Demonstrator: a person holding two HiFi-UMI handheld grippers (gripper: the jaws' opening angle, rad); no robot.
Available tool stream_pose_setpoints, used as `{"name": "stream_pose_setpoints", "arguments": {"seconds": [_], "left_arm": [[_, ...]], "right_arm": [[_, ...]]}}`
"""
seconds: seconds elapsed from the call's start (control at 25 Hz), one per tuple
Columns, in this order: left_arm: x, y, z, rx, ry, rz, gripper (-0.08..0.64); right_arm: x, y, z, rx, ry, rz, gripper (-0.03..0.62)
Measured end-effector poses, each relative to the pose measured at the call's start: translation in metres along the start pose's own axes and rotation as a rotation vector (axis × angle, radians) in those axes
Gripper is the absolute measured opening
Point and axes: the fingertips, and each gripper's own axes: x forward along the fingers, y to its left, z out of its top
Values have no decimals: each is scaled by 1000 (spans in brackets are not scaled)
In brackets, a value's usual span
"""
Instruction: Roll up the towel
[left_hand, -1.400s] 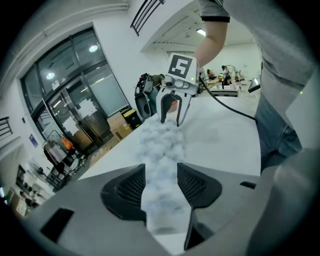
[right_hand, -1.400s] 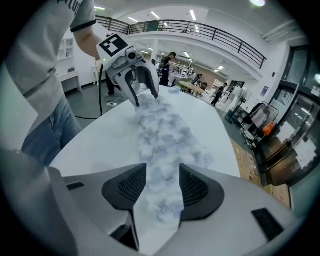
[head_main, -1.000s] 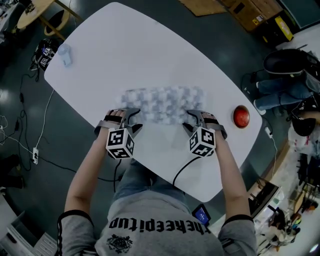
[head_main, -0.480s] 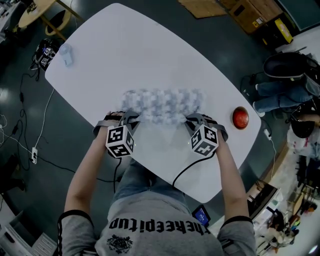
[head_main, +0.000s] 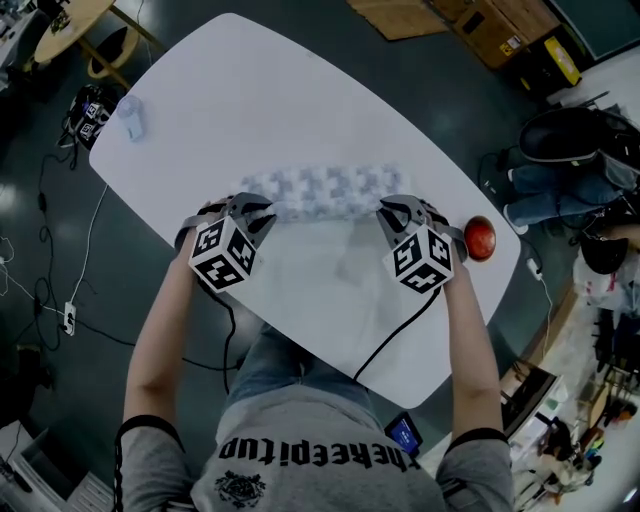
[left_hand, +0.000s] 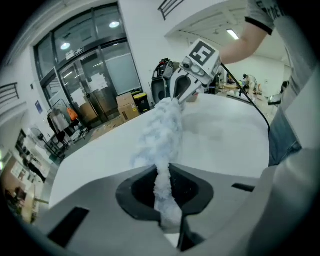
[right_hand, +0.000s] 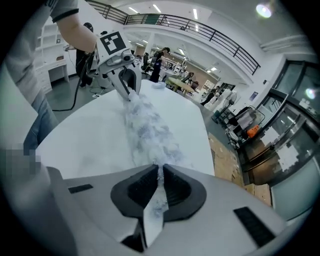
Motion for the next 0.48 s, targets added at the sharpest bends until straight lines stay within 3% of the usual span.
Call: {"name": "stream_pose_setpoints", "arguments": {"seconds": [0.12, 0.2, 0.36, 0.48], "left_arm": [[5, 15, 0, -130, -19, -37, 48], [8, 28, 1, -173, -33, -19, 48], [16, 52, 0, -80, -8, 84, 51], [25, 62, -6, -15, 30, 119, 51]], "right_arm": [[10, -13, 2, 25, 14, -7, 28], [19, -22, 4, 37, 22, -23, 28], [34, -39, 7, 27, 50, -70, 28], [48, -46, 8, 21, 71, -90, 29]]}}
